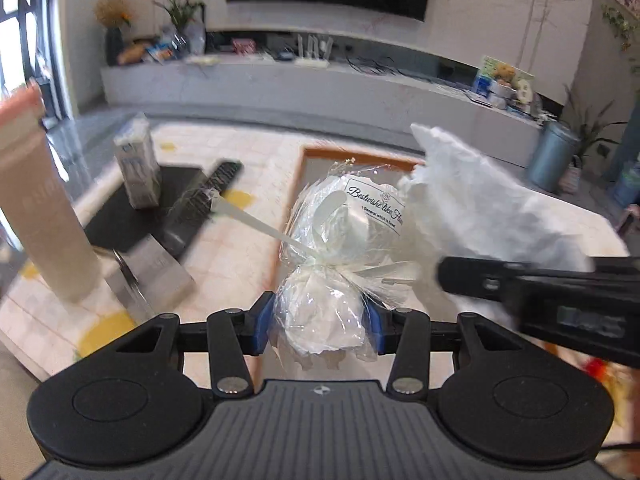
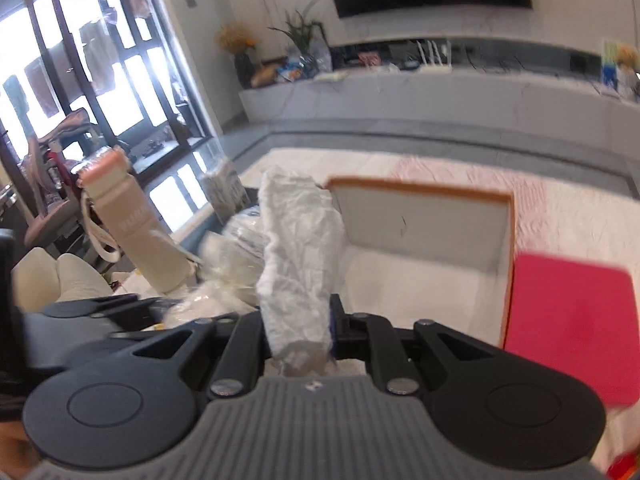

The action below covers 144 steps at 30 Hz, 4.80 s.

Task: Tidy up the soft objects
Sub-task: 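Carry the bag with the left tool and tissue with the right tool over the box, then open the left tool dropping the bag while the right tool releases the tissue into the box, then move both tools back to the soft-item pile, right tool over the pink knitted item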

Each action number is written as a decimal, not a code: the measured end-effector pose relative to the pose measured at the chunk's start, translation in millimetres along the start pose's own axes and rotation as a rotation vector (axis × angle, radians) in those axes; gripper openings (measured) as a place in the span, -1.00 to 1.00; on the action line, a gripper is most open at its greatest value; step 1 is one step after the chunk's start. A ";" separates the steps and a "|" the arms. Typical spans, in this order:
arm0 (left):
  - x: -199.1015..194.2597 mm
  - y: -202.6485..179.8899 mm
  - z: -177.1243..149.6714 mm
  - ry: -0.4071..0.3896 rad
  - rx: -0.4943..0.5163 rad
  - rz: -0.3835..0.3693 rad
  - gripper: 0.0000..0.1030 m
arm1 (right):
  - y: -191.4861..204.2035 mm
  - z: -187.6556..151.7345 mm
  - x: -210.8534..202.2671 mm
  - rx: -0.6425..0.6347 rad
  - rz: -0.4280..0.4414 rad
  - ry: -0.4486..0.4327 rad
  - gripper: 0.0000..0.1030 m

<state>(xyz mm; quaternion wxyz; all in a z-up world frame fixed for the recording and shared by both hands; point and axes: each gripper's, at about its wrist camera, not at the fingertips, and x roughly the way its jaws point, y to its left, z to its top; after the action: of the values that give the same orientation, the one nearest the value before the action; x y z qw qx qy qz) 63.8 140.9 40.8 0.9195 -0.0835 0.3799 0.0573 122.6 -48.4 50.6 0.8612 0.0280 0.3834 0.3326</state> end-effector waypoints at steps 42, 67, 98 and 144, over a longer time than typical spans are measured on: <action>-28.7 12.7 -0.1 -0.207 -0.014 0.234 0.84 | -0.2 -33.3 67.7 -0.037 -0.148 0.298 -0.79; -30.0 17.7 -0.9 -0.222 -0.050 0.065 0.84 | 8.7 -28.6 50.2 -0.067 -0.120 0.230 0.14; -64.1 -118.9 21.5 -0.177 0.130 -0.178 0.84 | -73.0 -33.2 -194.8 -0.085 -0.388 -0.212 0.87; 32.0 -206.2 -72.1 0.067 0.323 -0.260 0.84 | -264.9 -131.1 -110.3 0.337 -0.469 0.036 0.06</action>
<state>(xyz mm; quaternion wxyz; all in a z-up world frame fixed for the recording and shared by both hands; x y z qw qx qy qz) 71.5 -74.0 -9.5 0.9074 0.0146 0.4005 -0.1264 126.3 -347.0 -51.3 0.8909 0.0755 0.4444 0.0563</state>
